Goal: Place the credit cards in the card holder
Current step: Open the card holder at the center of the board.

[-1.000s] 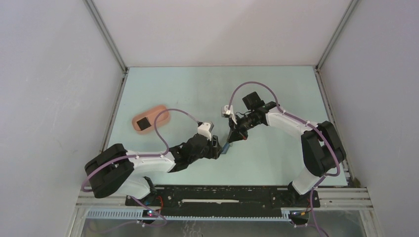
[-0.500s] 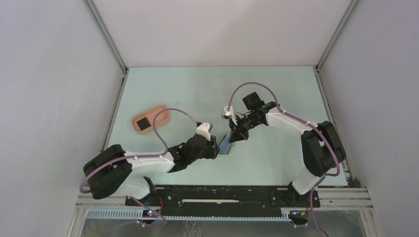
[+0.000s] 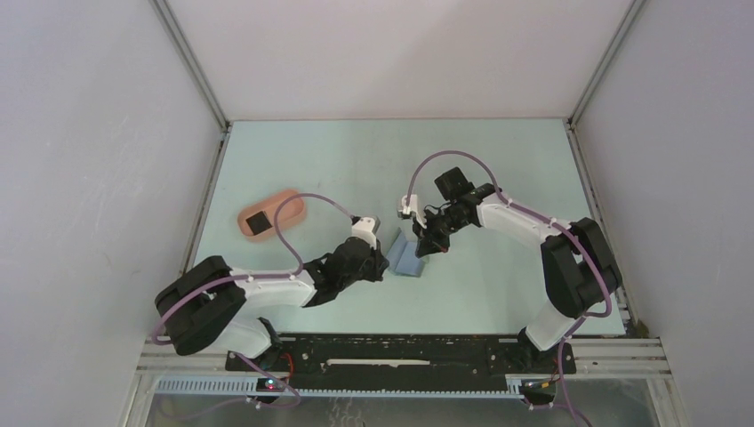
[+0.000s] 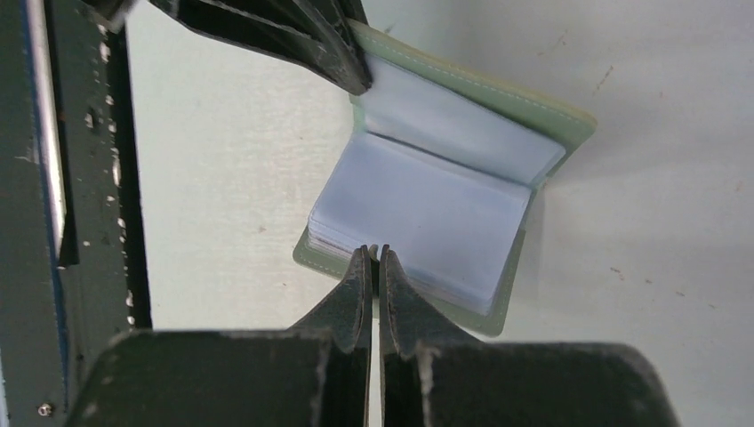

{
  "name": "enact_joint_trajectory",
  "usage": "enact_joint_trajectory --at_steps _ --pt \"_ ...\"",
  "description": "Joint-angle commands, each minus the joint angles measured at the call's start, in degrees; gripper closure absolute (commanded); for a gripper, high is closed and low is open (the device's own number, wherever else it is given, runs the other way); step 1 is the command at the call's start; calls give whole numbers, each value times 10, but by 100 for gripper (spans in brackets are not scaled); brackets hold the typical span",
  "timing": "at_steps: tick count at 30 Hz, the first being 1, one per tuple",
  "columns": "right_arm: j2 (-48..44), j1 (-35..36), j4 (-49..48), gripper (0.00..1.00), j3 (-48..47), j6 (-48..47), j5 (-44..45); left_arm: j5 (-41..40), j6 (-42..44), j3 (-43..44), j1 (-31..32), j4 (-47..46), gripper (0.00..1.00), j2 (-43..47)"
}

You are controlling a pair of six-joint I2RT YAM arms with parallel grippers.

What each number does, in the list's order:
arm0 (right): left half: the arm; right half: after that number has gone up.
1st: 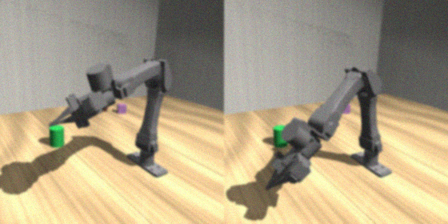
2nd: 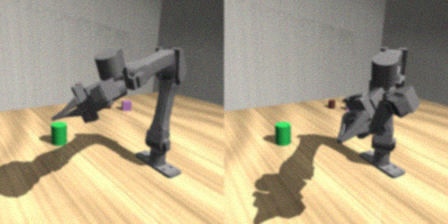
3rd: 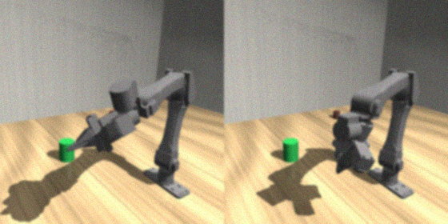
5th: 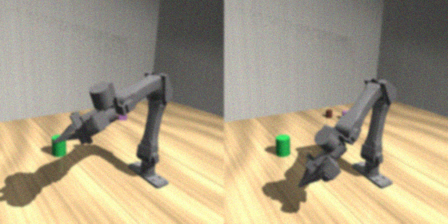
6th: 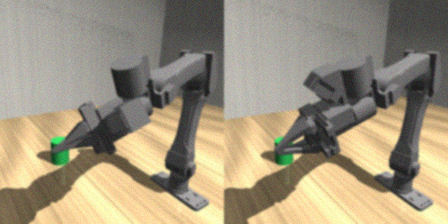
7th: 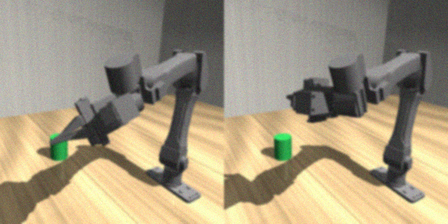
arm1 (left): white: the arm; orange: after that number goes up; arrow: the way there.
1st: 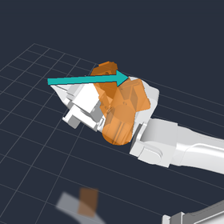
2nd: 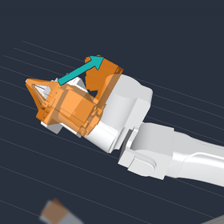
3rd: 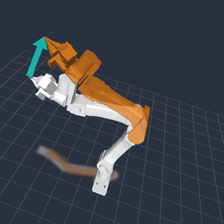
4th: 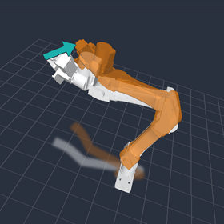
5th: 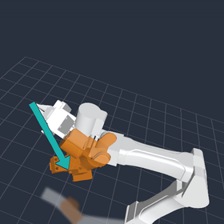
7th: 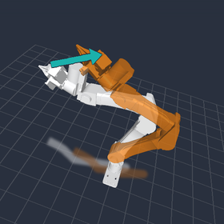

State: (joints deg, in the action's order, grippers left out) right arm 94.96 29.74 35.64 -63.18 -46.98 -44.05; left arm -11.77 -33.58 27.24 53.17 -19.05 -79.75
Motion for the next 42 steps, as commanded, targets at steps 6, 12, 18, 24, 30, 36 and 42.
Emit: enact_joint_trajectory --at_steps 6,12,18,24,30,36,42 --pt "15 -1 41 91 -18 -36 119 -8 -84 -41 2 -93 100 34" --pt "5 -21 40 69 -9 -6 101 -44 -115 -46 17 -96 100 36" --pt "-58 -58 42 45 -9 36 10 -90 -158 -53 35 -104 100 26" --pt "-97 -67 24 42 -8 150 -123 -103 -190 -68 46 -153 100 16" --pt "-55 -61 -77 51 18 326 -161 -94 -257 -106 46 -252 100 -24" --pt "21 -39 -157 75 21 471 -80 -87 -303 -124 47 -324 100 -83" --pt "88 -13 -192 96 -7 550 44 -89 -314 -139 47 -330 84 -75"
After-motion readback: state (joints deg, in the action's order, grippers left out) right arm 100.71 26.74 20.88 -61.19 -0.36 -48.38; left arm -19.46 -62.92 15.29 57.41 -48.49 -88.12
